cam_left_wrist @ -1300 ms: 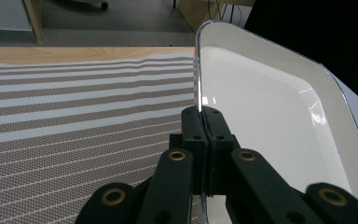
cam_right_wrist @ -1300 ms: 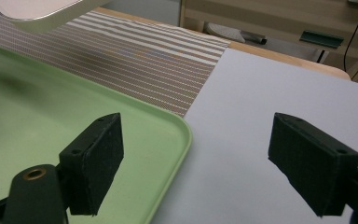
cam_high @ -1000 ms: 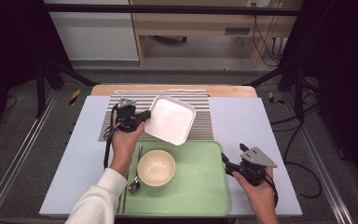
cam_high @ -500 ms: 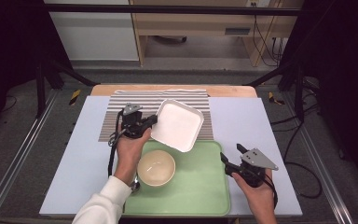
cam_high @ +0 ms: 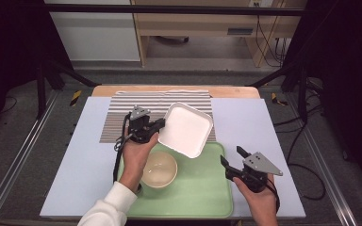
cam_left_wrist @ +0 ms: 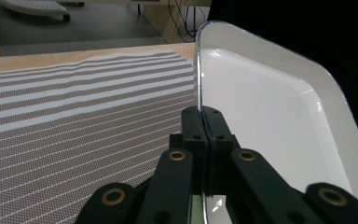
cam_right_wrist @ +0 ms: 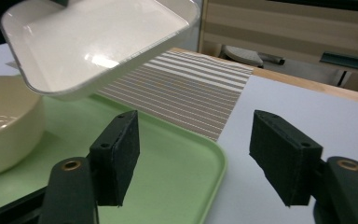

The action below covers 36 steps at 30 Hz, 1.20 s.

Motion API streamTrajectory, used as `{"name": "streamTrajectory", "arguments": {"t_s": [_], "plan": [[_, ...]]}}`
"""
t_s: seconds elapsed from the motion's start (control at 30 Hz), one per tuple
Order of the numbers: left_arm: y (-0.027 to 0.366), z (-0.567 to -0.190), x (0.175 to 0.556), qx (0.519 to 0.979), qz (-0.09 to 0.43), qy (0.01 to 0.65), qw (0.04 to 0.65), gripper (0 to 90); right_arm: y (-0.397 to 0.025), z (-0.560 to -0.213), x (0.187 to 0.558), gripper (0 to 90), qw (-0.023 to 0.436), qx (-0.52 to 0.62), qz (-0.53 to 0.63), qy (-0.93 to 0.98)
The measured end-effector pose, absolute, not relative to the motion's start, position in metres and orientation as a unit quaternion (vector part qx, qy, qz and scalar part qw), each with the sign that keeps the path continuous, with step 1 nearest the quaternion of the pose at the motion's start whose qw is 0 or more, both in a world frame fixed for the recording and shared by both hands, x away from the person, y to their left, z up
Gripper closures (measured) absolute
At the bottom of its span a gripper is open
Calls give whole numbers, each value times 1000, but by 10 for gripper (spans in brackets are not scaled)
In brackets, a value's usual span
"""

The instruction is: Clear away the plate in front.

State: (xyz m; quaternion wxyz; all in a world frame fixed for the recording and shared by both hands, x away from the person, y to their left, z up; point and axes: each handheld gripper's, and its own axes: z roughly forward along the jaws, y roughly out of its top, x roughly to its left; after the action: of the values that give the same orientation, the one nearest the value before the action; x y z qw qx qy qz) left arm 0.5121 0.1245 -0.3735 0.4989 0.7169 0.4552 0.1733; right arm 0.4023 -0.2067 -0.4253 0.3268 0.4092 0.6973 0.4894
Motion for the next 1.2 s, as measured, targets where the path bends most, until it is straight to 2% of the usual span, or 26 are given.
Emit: {"name": "streamTrajectory", "arguments": {"t_s": [0.3, 0.5, 0.6, 0.7, 0.8, 1.07, 1.2], "plan": [[113, -371, 501, 715, 178, 452, 502, 889, -194, -417, 390, 357, 298, 402, 523, 690], [109, -374, 490, 711, 172, 449, 513, 890, -184, -414, 384, 358, 302, 394, 533, 685], [107, -375, 486, 706, 178, 450, 517, 890, -181, -414, 385, 340, 303, 400, 535, 680], [106, -377, 483, 703, 180, 450, 520, 890, -181, -414, 386, 271, 290, 418, 543, 668], [106, -378, 481, 701, 183, 450, 522, 890, -178, -413, 388, 269, 296, 420, 543, 664], [99, -384, 475, 701, 188, 446, 524, 890, -168, -417, 399, 359, 282, 432, 543, 663], [97, -388, 476, 700, 186, 450, 523, 890, -168, -422, 407, 439, 270, 448, 536, 662]]}}
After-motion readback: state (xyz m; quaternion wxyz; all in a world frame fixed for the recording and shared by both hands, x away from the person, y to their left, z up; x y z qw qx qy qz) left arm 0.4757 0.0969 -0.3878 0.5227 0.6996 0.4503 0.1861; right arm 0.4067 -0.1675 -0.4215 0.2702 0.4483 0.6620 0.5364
